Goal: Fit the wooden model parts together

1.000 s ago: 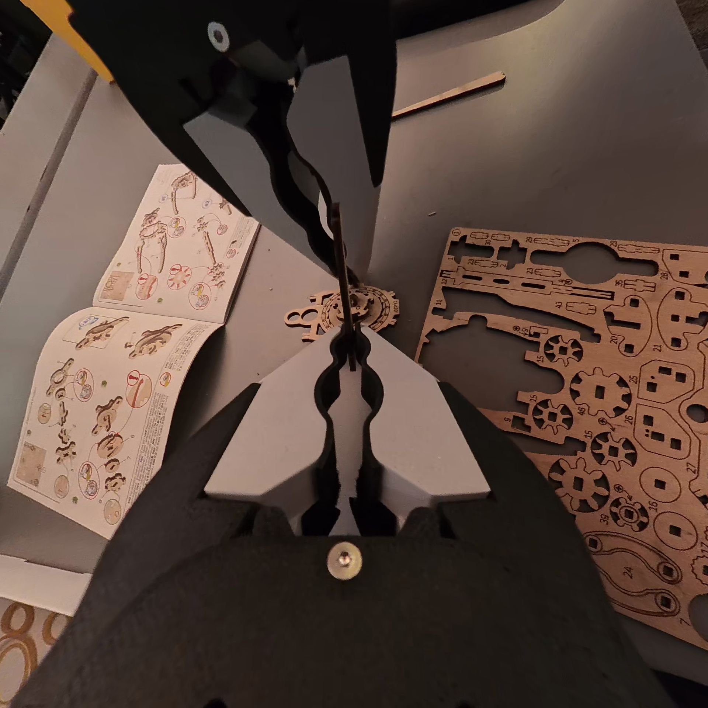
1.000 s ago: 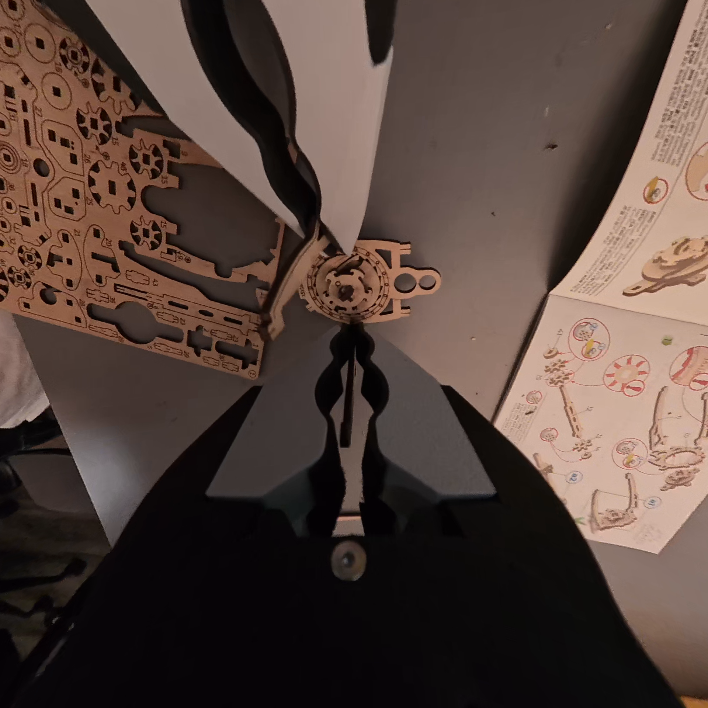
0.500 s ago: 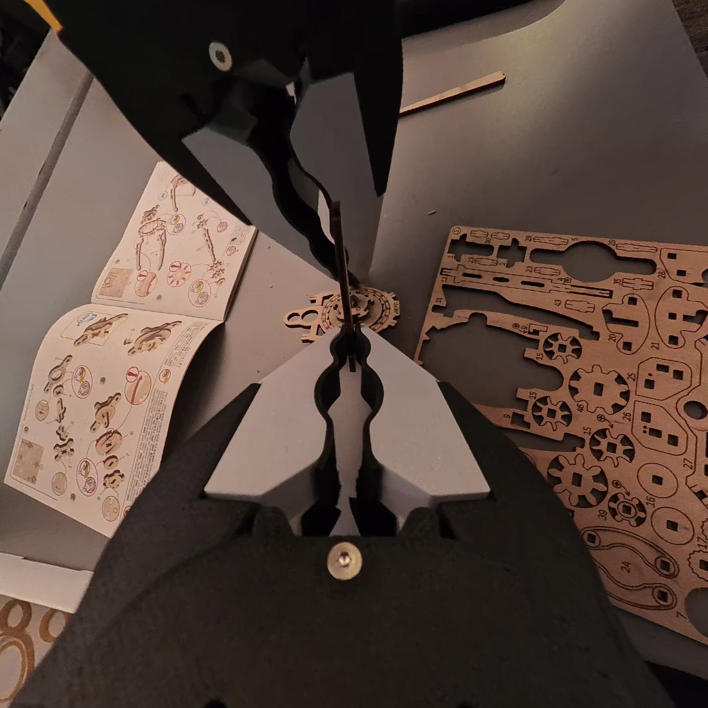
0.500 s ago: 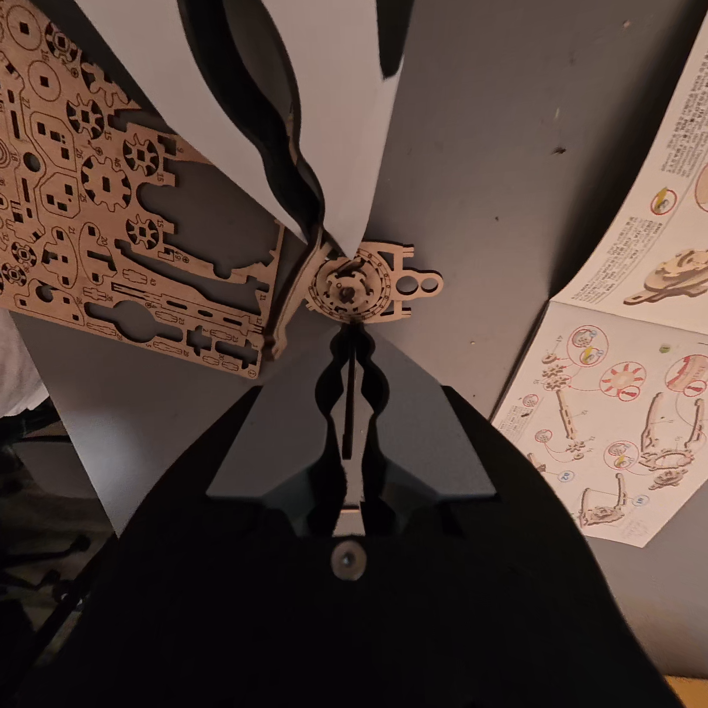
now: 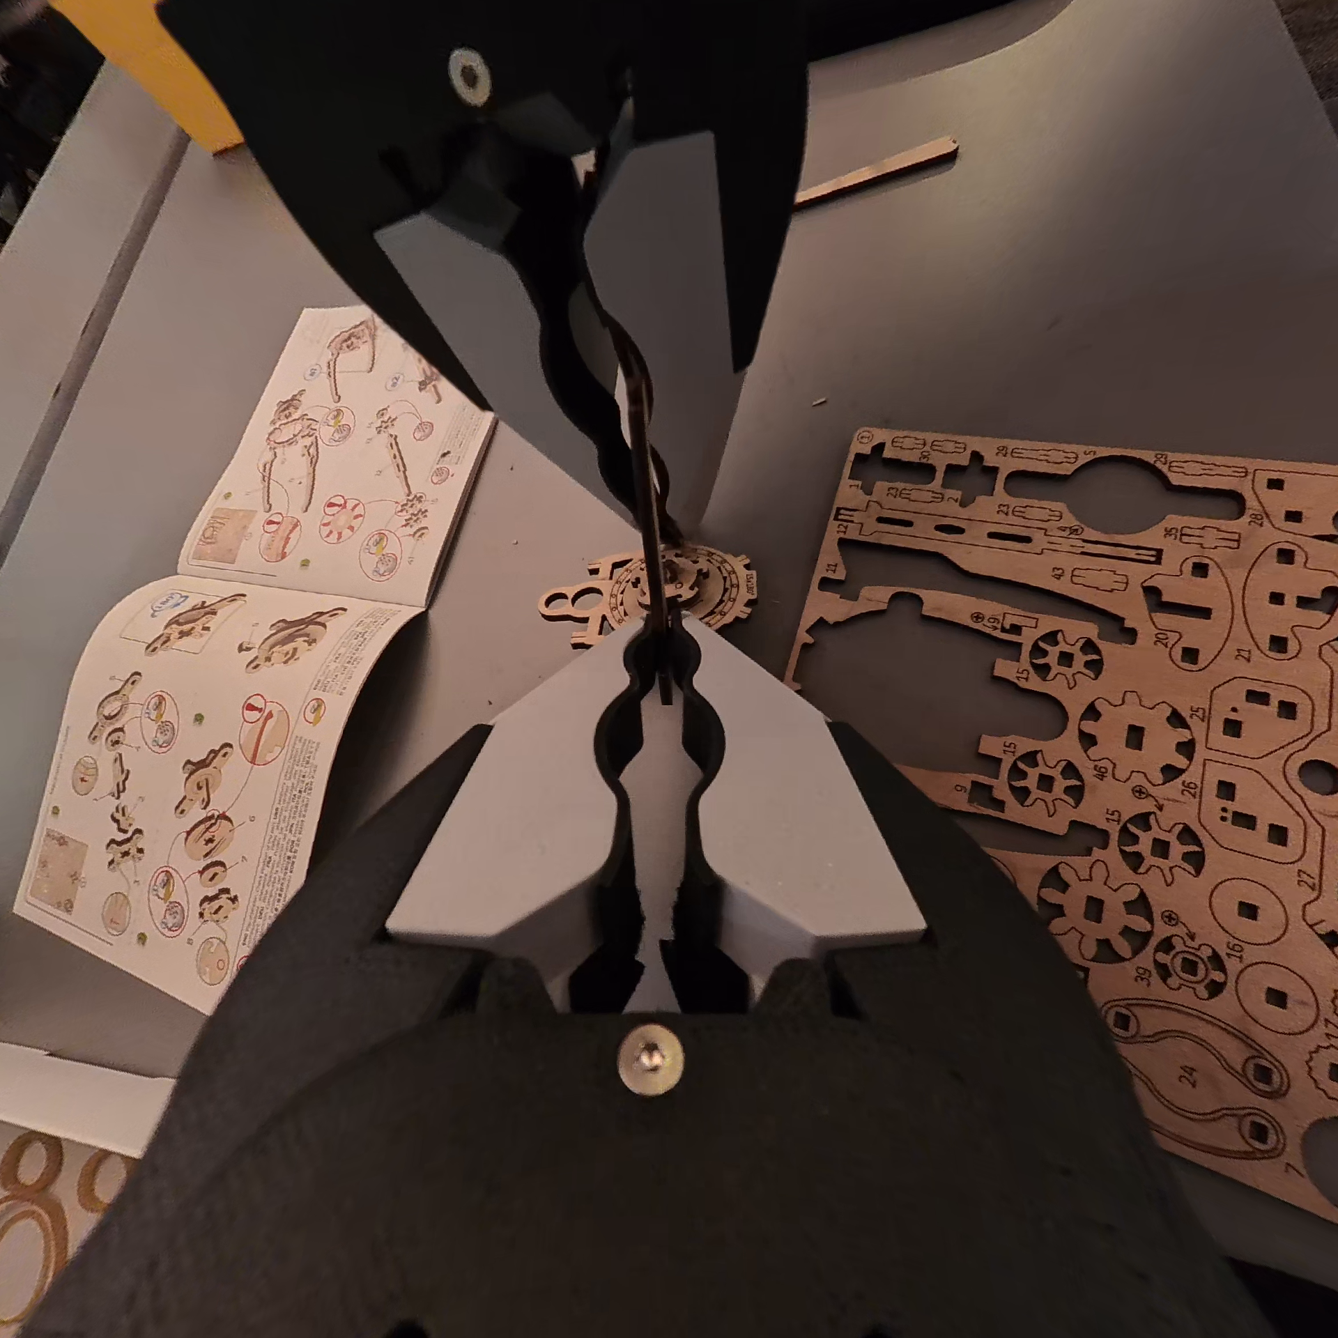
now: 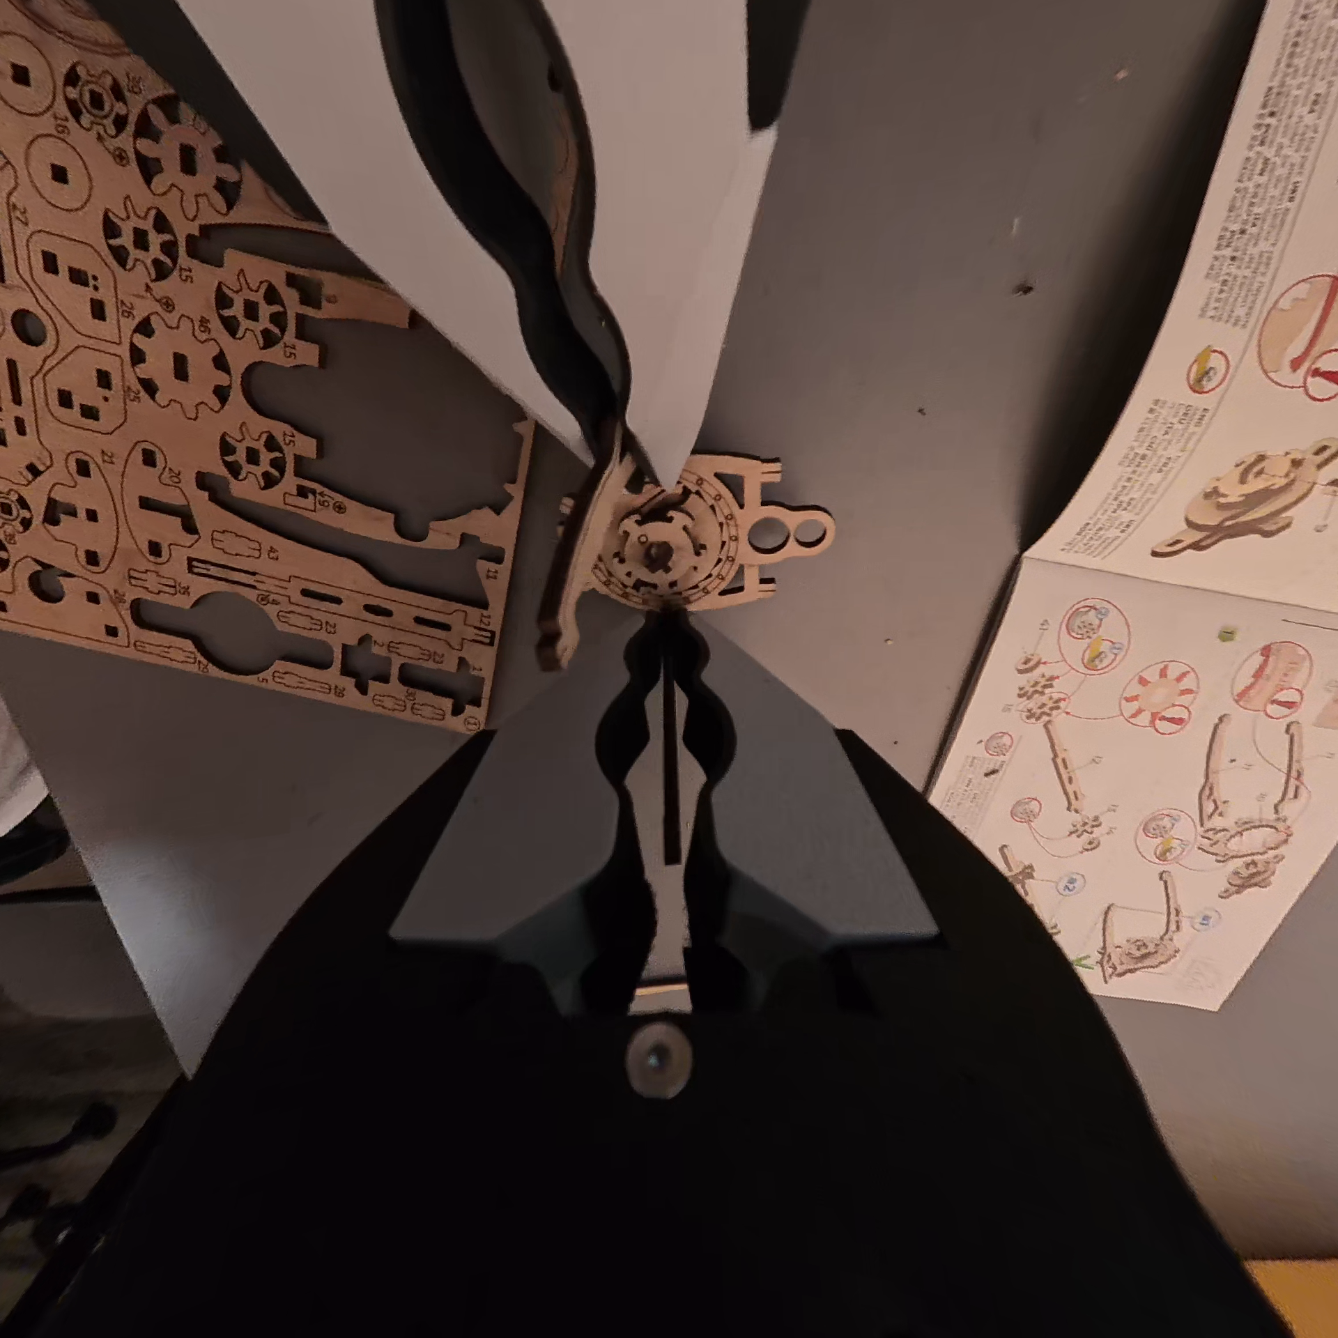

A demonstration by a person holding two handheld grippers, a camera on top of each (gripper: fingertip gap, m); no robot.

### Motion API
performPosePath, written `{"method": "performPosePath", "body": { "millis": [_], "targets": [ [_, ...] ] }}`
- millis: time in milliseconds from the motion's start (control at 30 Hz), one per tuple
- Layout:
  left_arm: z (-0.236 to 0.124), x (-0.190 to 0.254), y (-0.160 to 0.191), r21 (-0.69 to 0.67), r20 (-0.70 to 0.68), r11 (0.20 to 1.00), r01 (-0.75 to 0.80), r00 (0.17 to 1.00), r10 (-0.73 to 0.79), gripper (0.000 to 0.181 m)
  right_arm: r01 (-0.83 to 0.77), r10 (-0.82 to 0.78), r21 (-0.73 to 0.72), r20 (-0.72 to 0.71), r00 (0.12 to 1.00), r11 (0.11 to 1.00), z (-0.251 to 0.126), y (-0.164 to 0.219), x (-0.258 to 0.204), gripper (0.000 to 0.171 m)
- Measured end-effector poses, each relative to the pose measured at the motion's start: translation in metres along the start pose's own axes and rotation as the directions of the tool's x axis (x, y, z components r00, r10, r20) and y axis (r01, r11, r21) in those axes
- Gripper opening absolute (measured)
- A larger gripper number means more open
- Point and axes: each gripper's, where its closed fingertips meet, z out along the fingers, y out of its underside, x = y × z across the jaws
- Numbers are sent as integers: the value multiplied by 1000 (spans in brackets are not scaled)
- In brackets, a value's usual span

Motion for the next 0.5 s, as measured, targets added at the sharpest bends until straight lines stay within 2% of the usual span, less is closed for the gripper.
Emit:
{"method": "performPosePath", "body": {
  "millis": [33,267,500],
  "targets": [
    [0,0,0,0,-1,1000,0,1000,0,1,3,-3,3,-12,1000,1000,0,0,0,1],
    [1,0,0,1,3,1000,-1,1000,1,1,13,-11,30,-64,998,999,0,0,1,1],
    [1,0,0,1,4,1000,-2,1000,2,1,-5,7,108,-16,1000,994,1,-1,1,1]
  ]
}}
